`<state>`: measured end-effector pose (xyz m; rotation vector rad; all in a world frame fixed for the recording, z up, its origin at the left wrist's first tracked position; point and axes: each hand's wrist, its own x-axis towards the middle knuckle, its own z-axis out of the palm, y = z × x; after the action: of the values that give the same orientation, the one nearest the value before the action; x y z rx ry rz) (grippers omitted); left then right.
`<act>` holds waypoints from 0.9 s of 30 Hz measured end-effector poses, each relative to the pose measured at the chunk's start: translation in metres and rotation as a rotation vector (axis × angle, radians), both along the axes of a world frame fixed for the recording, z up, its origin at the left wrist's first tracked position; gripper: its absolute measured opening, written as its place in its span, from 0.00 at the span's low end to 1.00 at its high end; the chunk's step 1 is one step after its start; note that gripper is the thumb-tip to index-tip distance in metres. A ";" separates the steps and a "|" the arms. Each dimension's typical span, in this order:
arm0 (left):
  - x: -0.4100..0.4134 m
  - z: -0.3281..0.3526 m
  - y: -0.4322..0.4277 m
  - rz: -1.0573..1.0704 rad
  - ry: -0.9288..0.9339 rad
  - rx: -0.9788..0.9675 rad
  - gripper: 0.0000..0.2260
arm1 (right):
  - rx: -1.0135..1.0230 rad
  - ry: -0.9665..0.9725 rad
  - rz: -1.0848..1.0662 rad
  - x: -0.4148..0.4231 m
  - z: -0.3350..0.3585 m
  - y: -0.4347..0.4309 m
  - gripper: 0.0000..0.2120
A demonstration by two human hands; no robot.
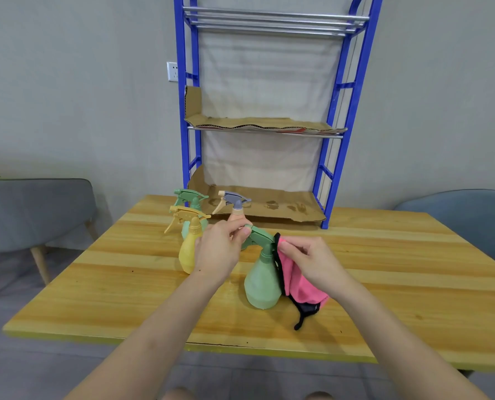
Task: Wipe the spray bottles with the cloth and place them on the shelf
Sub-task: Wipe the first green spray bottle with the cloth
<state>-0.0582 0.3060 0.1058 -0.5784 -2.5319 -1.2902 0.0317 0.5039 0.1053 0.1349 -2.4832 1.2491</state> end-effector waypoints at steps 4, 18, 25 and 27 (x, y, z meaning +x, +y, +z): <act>0.000 0.000 0.006 -0.004 -0.070 0.105 0.10 | -0.192 0.086 -0.080 0.009 -0.002 0.011 0.15; 0.015 0.018 0.034 0.006 -0.211 0.086 0.25 | -0.435 0.216 -0.243 0.007 -0.003 0.000 0.05; 0.003 0.018 0.027 -0.292 -0.290 0.208 0.08 | -0.421 0.264 -0.257 0.002 -0.006 -0.003 0.07; 0.002 0.018 0.024 -0.332 -0.259 0.191 0.06 | -0.435 0.276 -0.261 0.002 -0.011 -0.009 0.08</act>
<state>-0.0560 0.3297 0.1235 -0.8658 -2.5433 -1.8056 0.0342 0.4949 0.0944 -0.1168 -1.8809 1.5030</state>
